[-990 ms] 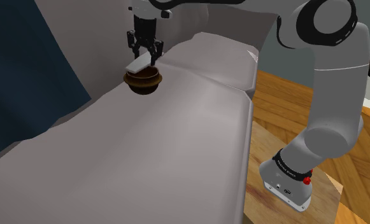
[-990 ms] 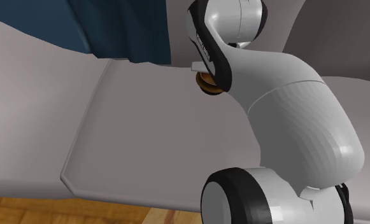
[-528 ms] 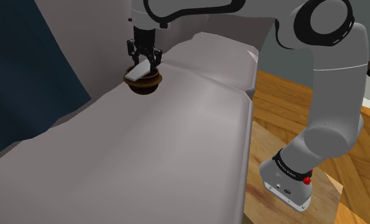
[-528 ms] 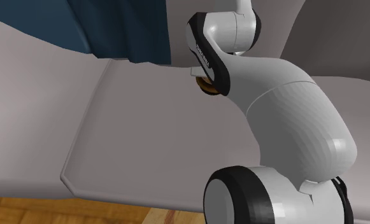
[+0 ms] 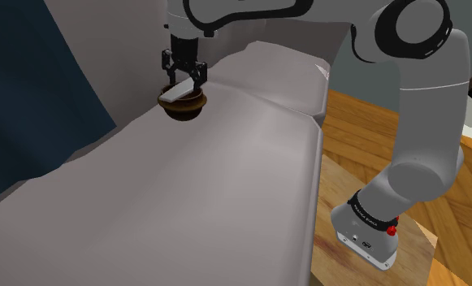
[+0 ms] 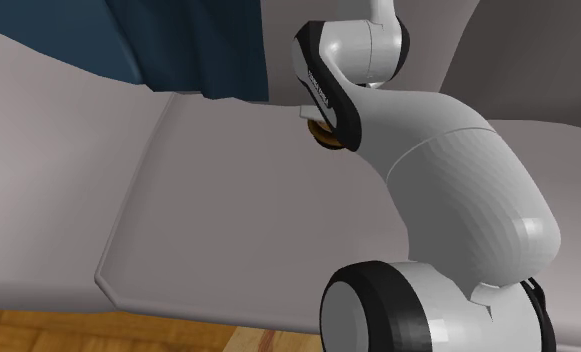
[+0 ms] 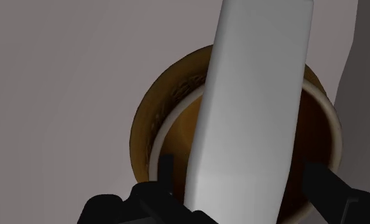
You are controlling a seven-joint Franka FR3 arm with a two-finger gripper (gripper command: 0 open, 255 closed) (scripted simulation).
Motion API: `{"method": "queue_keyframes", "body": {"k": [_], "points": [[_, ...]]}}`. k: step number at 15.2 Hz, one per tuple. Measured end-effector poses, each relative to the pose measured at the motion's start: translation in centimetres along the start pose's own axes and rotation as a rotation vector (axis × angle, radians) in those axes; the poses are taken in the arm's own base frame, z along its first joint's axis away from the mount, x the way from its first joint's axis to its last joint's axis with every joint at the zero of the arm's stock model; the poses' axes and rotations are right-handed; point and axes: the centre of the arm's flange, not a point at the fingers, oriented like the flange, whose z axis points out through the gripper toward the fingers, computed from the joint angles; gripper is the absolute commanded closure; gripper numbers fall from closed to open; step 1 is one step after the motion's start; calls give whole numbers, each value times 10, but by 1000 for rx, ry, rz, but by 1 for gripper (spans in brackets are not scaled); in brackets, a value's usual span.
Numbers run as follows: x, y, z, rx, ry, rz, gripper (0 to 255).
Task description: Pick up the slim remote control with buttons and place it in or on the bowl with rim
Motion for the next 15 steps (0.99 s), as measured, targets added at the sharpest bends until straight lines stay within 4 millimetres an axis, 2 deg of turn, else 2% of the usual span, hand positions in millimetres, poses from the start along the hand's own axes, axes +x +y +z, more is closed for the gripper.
{"method": "queue_keyframes", "body": {"k": [4,9,15], "points": [[0,0,0,0,0,0,0],[-1,-1,-45,1,0,0,0],[0,0,-50,0,0,0,0]]}}
